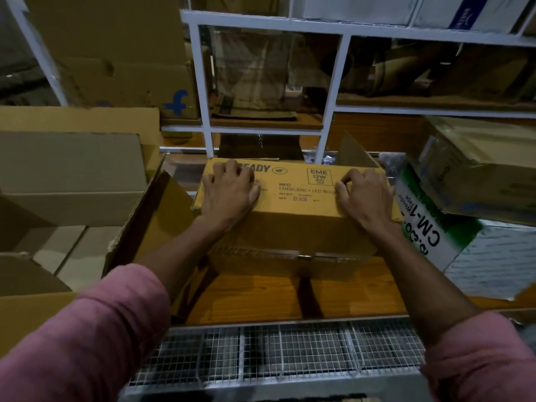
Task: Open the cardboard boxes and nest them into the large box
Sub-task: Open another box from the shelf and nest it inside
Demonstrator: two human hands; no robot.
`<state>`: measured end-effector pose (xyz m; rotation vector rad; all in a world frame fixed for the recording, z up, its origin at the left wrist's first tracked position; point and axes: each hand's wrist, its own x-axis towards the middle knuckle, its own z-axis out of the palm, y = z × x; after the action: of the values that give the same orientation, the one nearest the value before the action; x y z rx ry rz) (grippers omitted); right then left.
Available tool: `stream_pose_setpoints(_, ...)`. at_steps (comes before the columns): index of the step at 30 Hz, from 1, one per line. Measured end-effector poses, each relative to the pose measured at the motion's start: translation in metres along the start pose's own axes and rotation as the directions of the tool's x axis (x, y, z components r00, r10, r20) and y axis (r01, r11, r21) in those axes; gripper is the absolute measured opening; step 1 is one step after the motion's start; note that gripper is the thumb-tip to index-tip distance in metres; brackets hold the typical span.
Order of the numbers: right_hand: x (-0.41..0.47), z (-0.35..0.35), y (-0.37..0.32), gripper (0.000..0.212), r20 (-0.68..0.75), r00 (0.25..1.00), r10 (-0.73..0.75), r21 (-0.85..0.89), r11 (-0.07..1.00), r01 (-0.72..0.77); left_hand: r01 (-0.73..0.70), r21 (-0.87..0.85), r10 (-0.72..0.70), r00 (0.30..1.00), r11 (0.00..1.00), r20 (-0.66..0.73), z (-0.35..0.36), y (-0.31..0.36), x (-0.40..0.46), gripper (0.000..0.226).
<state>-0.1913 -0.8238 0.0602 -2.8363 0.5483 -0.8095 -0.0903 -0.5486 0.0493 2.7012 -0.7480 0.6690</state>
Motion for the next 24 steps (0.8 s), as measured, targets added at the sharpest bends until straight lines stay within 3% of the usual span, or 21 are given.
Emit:
stream_pose_setpoints(6,-0.016,-0.007,0.003,0.045,0.019,0.999,0.042,0.005,0.999,-0.042,-0.071,0.022,0.065,0.974,0.997,0.219,-0.007,-0.007,-0.015,0.075)
stream_pose_setpoints(9,-0.02,-0.017,0.005,0.071,-0.015,0.989,0.144,0.078,0.987,-0.143,-0.08,0.011,0.076,0.977,0.997,0.197,-0.01,-0.006,-0.031,0.078)
stream_pose_setpoints(12,-0.019,-0.026,0.006,0.085,0.069,0.972,0.222,0.084,0.97,-0.228,-0.084,0.023,0.079,0.984,0.996,0.158,-0.012,-0.004,-0.048,0.076)
stream_pose_setpoints(16,-0.019,-0.032,0.006,0.084,0.178,0.958,0.224,0.036,0.972,-0.234,-0.073,0.031,0.068,0.987,0.997,0.143,-0.014,-0.002,-0.064,0.075)
stream_pose_setpoints(24,-0.043,-0.035,0.013,0.068,0.132,0.988,0.083,0.003,0.996,-0.084,-0.068,0.04,0.063,0.992,0.997,0.109,-0.008,-0.003,-0.082,0.079)
